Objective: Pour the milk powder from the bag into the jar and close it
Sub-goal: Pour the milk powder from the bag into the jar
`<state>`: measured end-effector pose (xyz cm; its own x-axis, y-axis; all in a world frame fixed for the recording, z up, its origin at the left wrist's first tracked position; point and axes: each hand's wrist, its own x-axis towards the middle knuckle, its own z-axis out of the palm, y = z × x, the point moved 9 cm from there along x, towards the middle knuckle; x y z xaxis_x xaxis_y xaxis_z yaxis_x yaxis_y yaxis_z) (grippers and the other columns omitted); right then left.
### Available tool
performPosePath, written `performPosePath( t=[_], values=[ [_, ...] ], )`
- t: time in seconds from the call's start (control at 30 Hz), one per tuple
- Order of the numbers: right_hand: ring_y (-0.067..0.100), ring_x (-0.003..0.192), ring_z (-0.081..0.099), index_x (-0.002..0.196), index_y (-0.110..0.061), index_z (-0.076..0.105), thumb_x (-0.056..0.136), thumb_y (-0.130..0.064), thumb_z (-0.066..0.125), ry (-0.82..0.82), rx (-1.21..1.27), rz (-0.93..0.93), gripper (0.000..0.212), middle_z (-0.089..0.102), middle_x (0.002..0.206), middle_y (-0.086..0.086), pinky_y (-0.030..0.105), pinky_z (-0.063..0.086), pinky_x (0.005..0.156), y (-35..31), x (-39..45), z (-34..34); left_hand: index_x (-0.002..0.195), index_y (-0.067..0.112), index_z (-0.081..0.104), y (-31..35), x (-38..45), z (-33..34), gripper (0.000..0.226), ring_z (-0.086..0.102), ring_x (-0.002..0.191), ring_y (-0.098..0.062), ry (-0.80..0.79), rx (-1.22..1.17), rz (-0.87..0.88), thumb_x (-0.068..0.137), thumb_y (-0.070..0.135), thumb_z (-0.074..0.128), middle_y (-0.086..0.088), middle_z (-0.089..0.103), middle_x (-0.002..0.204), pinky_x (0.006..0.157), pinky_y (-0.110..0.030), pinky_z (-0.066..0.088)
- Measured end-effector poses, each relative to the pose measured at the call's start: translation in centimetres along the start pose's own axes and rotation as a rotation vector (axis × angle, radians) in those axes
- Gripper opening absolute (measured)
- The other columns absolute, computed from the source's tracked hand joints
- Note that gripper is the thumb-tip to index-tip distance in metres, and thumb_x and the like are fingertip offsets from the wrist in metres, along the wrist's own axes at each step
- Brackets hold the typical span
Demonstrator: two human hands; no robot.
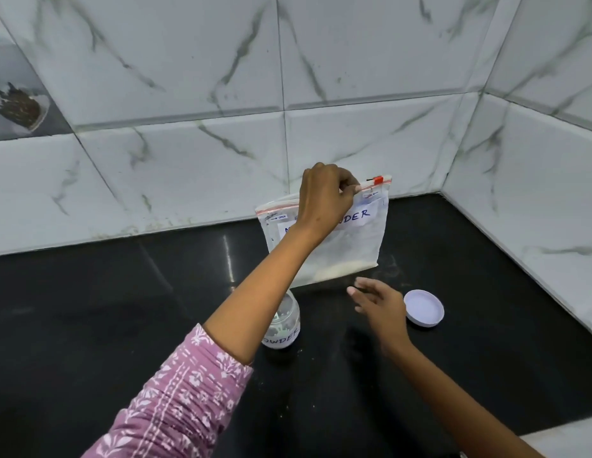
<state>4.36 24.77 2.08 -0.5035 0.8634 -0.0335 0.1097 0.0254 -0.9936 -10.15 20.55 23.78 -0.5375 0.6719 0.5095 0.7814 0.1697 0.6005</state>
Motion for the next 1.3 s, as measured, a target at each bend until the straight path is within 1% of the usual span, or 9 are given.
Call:
performPosePath(
  t=[0.1, 0.2, 0.37, 0.53, 0.73, 0.83, 0.97, 1.13, 1.3],
  values=[
    [0.021, 0.104, 0.061, 0.126, 0.000, 0.051, 0.083, -0.017, 0.072, 0.113, 0.230, 0.286, 0.051, 0.060, 0.124, 0.015, 0.035, 0.054, 0.084, 3.9, 1.0, -2.7, 0.079, 0.009, 0.077, 1.2, 0.4, -0.2, 0.009, 0.062, 0.074, -0.019, 0.036, -0.089, 0.002, 0.081, 0.012, 0.069, -0.004, 0.074, 0.076, 0.070, -0.028, 0.047],
    [0.022, 0.112, 0.056, 0.138, 0.001, 0.036, 0.087, -0.021, 0.068, 0.063, 0.433, 0.432, 0.064, 0.055, 0.126, 0.008, 0.036, 0.051, 0.089, 5.6, 1.9, -2.9, 0.078, 0.008, 0.076, 2.5, 0.4, -0.5, 0.008, 0.057, 0.065, -0.009, 0.060, -0.185, 0.013, 0.081, 0.014, 0.071, -0.003, 0.072, 0.074, 0.061, -0.016, 0.041],
    [0.016, 0.110, 0.062, 0.115, -0.019, 0.058, 0.095, -0.025, 0.054, -0.033, 0.695, 0.321, 0.022, 0.062, 0.127, 0.004, 0.038, 0.046, 0.097, 3.4, 4.6, -3.9, 0.080, 0.011, 0.077, 2.7, -0.3, -1.2, 0.006, 0.054, 0.060, 0.004, 0.122, -0.303, -0.008, 0.080, 0.015, 0.073, 0.006, 0.067, 0.070, 0.059, -0.006, 0.037],
    [0.019, 0.102, 0.065, 0.119, -0.009, 0.058, 0.091, -0.014, 0.059, 0.080, 0.658, 0.199, 0.028, 0.068, 0.113, 0.004, 0.034, 0.054, 0.081, 0.8, 6.3, -7.1, 0.084, 0.015, 0.076, -1.3, -1.9, -2.6, 0.006, 0.054, 0.061, 0.009, 0.223, -0.317, -0.129, 0.082, 0.016, 0.070, 0.010, 0.068, 0.073, 0.060, -0.006, 0.038],
    [0.012, 0.083, 0.072, 0.108, -0.012, 0.065, 0.083, -0.010, 0.069, 0.109, 0.465, 0.031, 0.025, 0.073, 0.099, 0.004, 0.026, 0.059, 0.067, -2.2, 7.2, -10.2, 0.084, 0.016, 0.073, -7.8, -4.7, -1.1, 0.005, 0.062, 0.067, 0.002, 0.134, -0.311, -0.321, 0.083, 0.015, 0.068, 0.002, 0.071, 0.078, 0.064, -0.014, 0.048],
    [0.020, 0.091, 0.071, 0.105, -0.015, 0.068, 0.080, -0.012, 0.073, 0.077, 0.377, -0.007, 0.026, 0.073, 0.103, 0.010, 0.031, 0.060, 0.075, -2.0, 7.4, -10.3, 0.085, 0.017, 0.075, -10.3, -6.6, -0.4, 0.006, 0.066, 0.073, -0.012, 0.175, -0.342, -0.422, 0.080, 0.016, 0.072, 0.004, 0.073, 0.076, 0.070, -0.025, 0.051],
    [0.025, 0.096, 0.070, 0.097, -0.020, 0.071, 0.072, -0.018, 0.078, 0.031, 0.347, -0.039, 0.026, 0.075, 0.102, 0.009, 0.039, 0.057, 0.084, -2.2, 7.5, -10.0, 0.082, 0.024, 0.075, -12.0, -8.3, 0.1, 0.006, 0.065, 0.068, -0.006, 0.220, -0.344, -0.469, 0.078, 0.020, 0.075, 0.014, 0.071, 0.072, 0.064, -0.018, 0.047],
    [0.018, 0.098, 0.069, 0.108, -0.016, 0.069, 0.071, -0.035, 0.076, -0.010, 0.356, -0.080, 0.042, 0.074, 0.106, 0.005, 0.031, 0.057, 0.082, -2.9, 7.9, -9.9, 0.079, 0.028, 0.075, -13.5, -9.2, -0.1, 0.008, 0.063, 0.065, -0.005, 0.253, -0.358, -0.530, 0.077, 0.021, 0.076, 0.015, 0.071, 0.072, 0.059, -0.016, 0.048],
    [0.017, 0.097, 0.070, 0.101, -0.018, 0.071, 0.091, -0.023, 0.061, -0.018, 0.372, -0.058, 0.015, 0.075, 0.099, -0.001, 0.029, 0.059, 0.078, -2.5, 8.4, -9.8, 0.088, 0.018, 0.077, -14.6, -9.9, -0.5, 0.011, 0.063, 0.065, 0.001, 0.295, -0.366, -0.560, 0.077, 0.018, 0.076, 0.011, 0.071, 0.073, 0.057, -0.007, 0.044]
  ],
)
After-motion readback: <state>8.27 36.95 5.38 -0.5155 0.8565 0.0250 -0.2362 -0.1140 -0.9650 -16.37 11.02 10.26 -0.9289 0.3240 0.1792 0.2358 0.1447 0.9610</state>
